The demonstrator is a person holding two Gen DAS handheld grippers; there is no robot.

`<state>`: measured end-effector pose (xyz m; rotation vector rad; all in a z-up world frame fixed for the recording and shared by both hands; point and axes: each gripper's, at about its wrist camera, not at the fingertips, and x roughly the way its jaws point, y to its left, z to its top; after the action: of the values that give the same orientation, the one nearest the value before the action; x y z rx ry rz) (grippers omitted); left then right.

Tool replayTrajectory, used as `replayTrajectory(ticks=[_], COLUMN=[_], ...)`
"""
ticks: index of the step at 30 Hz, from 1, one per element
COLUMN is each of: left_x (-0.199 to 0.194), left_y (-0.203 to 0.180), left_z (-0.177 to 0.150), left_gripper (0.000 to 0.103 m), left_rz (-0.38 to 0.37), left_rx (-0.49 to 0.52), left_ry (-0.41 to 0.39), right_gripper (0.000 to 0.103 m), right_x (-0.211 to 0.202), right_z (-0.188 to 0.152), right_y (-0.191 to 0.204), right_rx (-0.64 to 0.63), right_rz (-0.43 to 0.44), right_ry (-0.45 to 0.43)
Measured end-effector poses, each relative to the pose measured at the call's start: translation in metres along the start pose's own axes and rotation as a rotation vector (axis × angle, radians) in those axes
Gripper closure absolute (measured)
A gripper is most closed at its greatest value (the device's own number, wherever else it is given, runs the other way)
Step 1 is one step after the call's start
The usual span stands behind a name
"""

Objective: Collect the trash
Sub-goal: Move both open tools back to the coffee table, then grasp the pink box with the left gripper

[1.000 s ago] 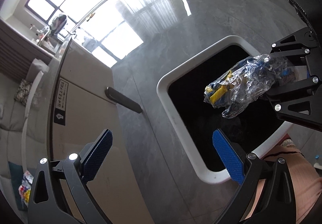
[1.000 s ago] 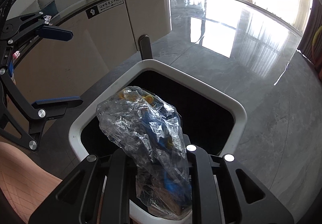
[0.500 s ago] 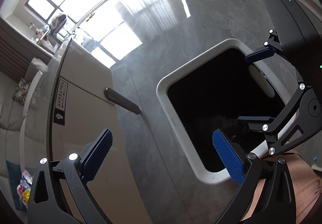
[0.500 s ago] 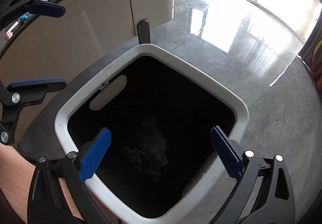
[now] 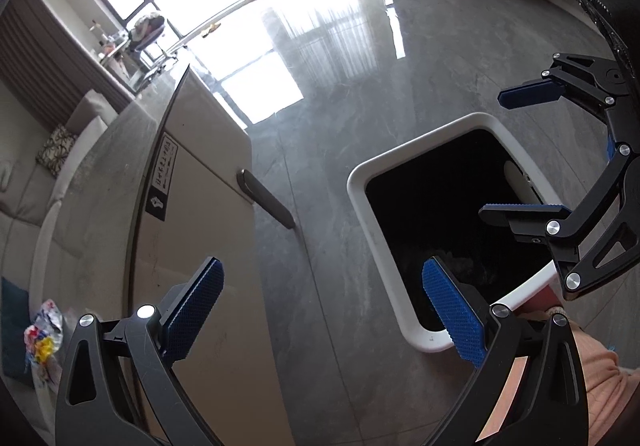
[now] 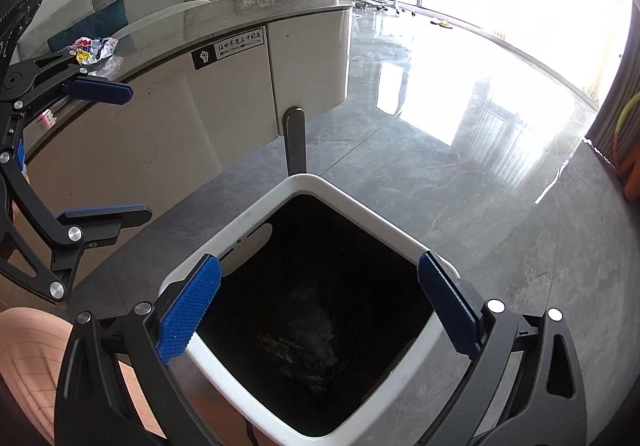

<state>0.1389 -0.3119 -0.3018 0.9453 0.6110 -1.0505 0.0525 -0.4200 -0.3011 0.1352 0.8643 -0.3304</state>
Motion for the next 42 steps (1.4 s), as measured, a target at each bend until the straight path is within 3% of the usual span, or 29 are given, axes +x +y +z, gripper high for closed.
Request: replayTrajectory(ticks=[15, 24, 31, 42], left_x=[-0.06, -0.105, -0.118, -0.112], left_y=[0.068, 0.137, 0.191, 0.242], left_z=[-0.022, -0.07, -0.121, -0.179], left_gripper=[0.005, 0.005, 0.005, 0.005], left_rz=[0.082, 0.25, 0.36, 0.429], left_rx=[-0.222, -0.462, -0.623, -0.822], left_ry=[-0.137, -0.241, -0.235, -0.204], right_gripper=[0.005, 0.005, 0.005, 0.005], right_x=[-0.059, -0.072, -0.06, -0.024], right_z=[0.063, 0.118, 0.157, 0.193], right_y=[0.047, 0.096, 0.159, 0.23], right_rx=[-0.069, -0.07, -0.139, -0.182], right_rz=[0.026, 0.123, 0.21, 0.287], right_ry=[-0.198, -0.319, -0.363, -0.342])
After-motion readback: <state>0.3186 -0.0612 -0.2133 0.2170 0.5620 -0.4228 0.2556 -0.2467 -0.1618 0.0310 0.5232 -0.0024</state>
